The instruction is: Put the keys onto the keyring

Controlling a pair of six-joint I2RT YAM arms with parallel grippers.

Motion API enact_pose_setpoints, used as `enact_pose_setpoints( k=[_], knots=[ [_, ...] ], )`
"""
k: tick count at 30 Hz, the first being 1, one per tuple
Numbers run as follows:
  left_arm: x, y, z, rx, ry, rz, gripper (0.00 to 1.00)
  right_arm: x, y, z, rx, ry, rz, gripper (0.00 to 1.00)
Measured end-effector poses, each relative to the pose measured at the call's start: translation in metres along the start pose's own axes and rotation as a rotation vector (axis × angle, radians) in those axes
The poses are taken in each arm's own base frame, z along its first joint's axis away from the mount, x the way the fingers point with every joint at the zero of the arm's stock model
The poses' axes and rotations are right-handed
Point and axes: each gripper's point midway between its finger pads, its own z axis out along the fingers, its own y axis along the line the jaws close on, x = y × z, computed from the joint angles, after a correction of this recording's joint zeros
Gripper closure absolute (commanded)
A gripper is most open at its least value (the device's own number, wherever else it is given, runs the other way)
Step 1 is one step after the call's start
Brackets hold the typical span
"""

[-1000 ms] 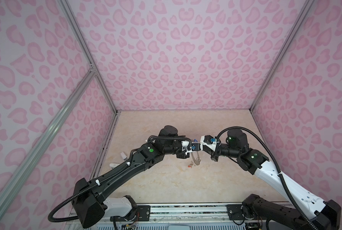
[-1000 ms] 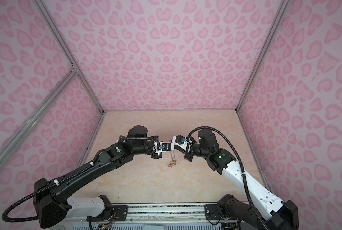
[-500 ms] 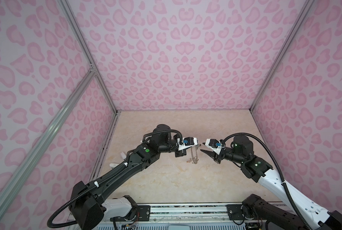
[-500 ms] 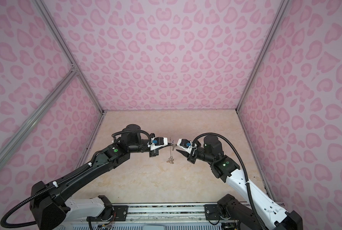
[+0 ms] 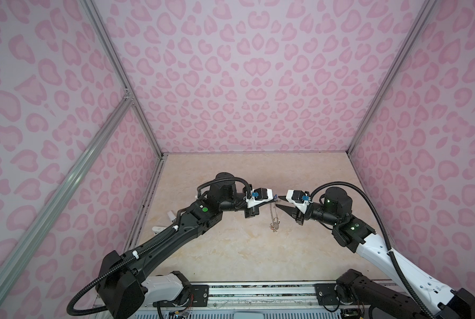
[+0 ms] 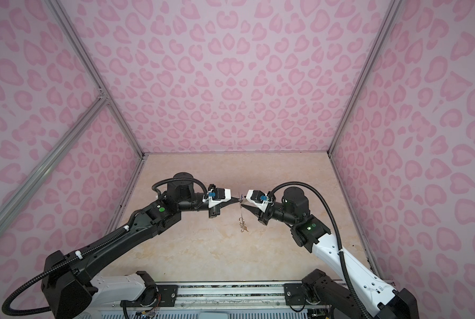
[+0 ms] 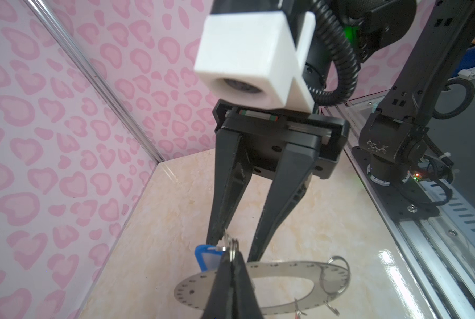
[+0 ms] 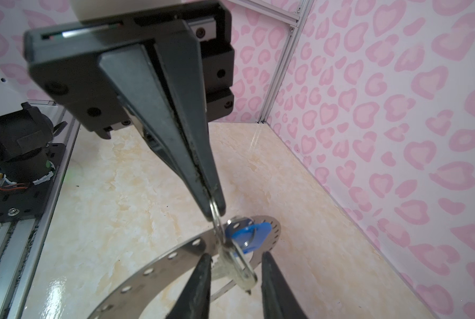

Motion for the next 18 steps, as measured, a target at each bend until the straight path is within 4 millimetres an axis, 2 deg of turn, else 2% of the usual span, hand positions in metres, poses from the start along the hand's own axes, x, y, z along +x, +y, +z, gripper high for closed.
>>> enact_pose_setpoints(
  k=[3,16,18],
  knots=[
    [-0.0014,-0.0002,0.0001,0.002,-0.007,-0.002,0.97,0.0006,0.0003,0.0012,-0.005,0.0,0.007,0.72],
    [0.0005,0.0003,0.0015,0.002,-0.004,0.004,0.97,-0.0001,-0.0018,0.0002,-0.003,-0.006,0.01,1.0],
    [0.0007,0.0015,0.0015,-0.004,-0.002,0.006,0.97,0.0016,-0.0025,-0.0007,-0.001,0.0,0.014,1.0]
  ],
)
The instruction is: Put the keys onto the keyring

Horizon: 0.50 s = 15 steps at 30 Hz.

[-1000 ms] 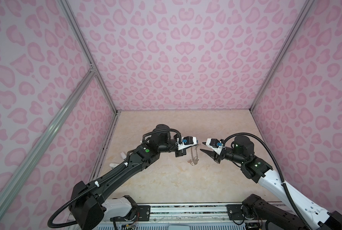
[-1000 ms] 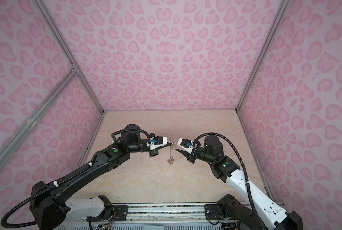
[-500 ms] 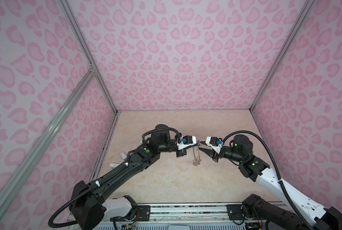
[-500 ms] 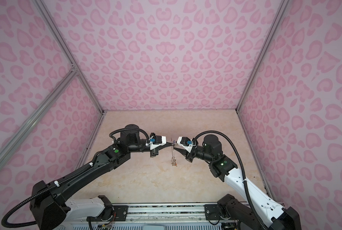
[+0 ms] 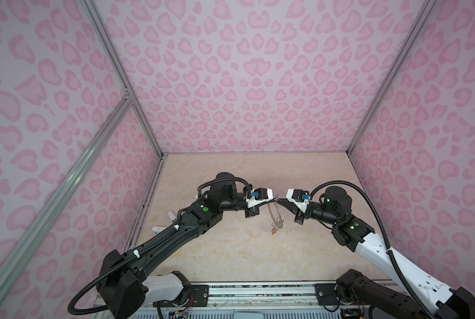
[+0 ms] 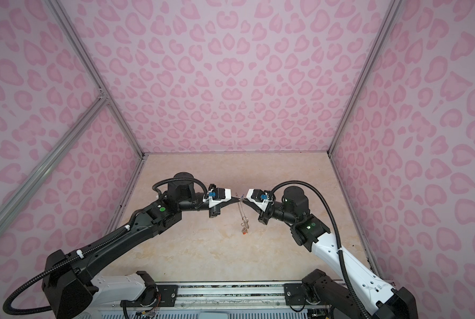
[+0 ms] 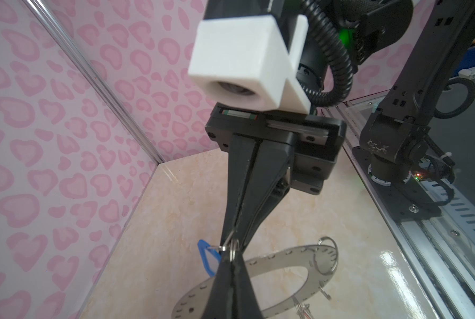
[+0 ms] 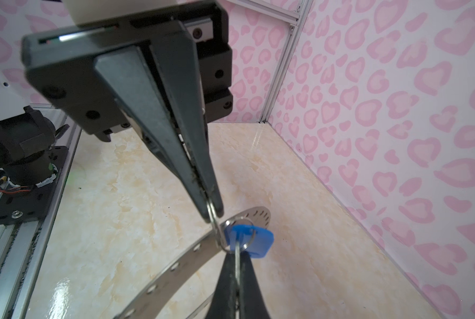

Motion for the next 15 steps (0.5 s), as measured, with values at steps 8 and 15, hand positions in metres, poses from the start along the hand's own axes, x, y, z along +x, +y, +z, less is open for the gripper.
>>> enact_pose_setpoints(
  k=[8,15],
  knots=[
    [0.0014,0.0028,-0.0002,-0.017,0.009,0.0,0.97,0.005,-0.0024,-0.0032,0.015,0.045,-0.026,1.0],
    [0.0048,0.0062,0.0004,-0.041,0.018,-0.028,0.97,0.0101,-0.0015,-0.0013,0.017,0.072,-0.049,1.0]
  ],
)
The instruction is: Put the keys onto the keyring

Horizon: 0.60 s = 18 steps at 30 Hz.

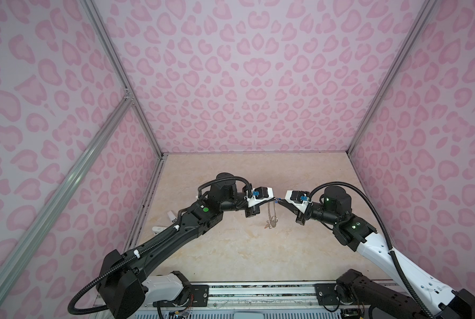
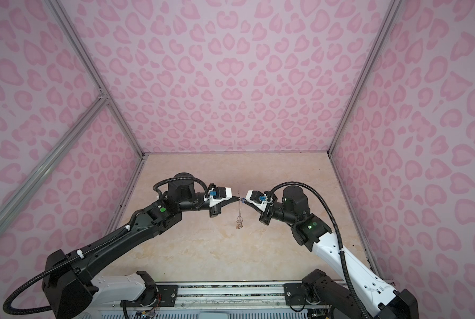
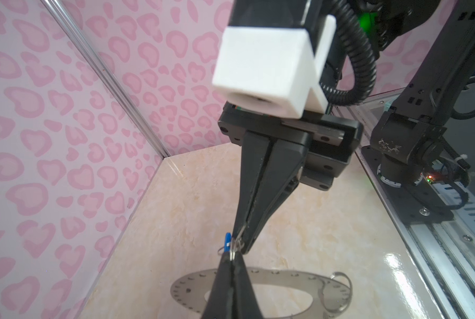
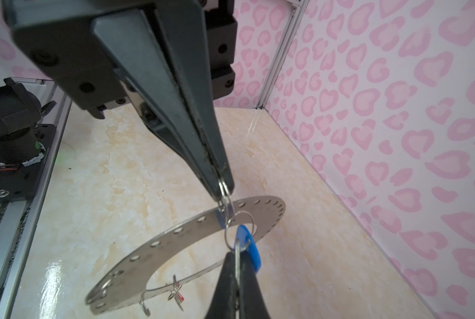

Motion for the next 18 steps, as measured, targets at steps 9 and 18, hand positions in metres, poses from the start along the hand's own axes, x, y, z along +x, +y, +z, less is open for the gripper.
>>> enact_pose_setpoints(
  k=[9,18],
  knots=[
    [0.005,0.006,0.007,-0.038,-0.033,-0.05,0.97,0.005,0.002,0.009,-0.002,0.046,-0.025,1.0],
    [0.011,0.01,0.011,-0.076,-0.044,-0.099,0.97,0.011,0.002,0.014,0.024,0.085,-0.072,1.0]
  ],
)
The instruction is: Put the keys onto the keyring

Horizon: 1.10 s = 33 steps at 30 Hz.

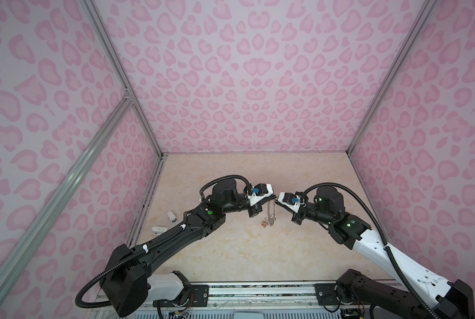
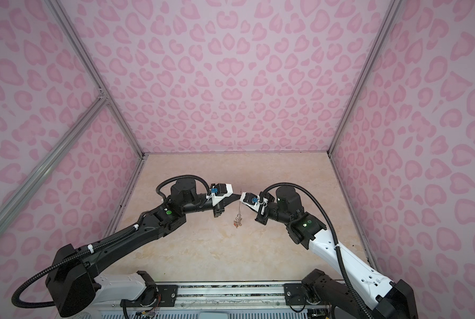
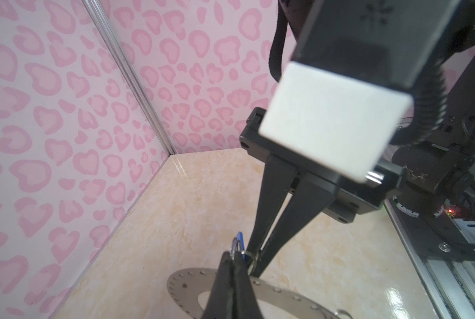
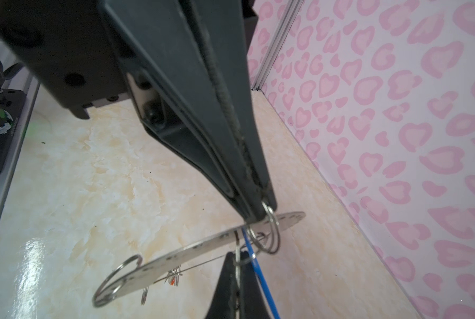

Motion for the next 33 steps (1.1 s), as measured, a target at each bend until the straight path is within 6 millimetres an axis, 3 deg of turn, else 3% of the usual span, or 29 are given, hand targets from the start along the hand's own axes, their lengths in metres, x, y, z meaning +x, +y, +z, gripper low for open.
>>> enact_pose_setpoints(
  k=[4,9,13,20,33],
  knots=[
    [0.0,0.002,0.001,-0.016,-0.012,-0.007,0.97,-0.001,-0.002,0.001,0.011,0.004,-0.015,1.0],
    [-0.002,0.003,0.002,-0.025,-0.02,-0.016,0.97,0.0,-0.006,-0.001,0.033,0.018,-0.032,0.81],
    [-0.01,0.006,0.001,-0.037,-0.049,0.004,0.97,0.001,-0.009,-0.009,0.073,0.024,-0.052,0.72],
    [-0.012,0.007,0.001,-0.042,-0.057,0.011,0.97,0.0,-0.009,-0.021,0.125,-0.009,-0.057,0.69],
    [-0.018,0.004,-0.003,-0.033,-0.073,0.023,0.97,-0.032,-0.02,-0.03,0.192,-0.145,-0.085,0.7]
  ],
)
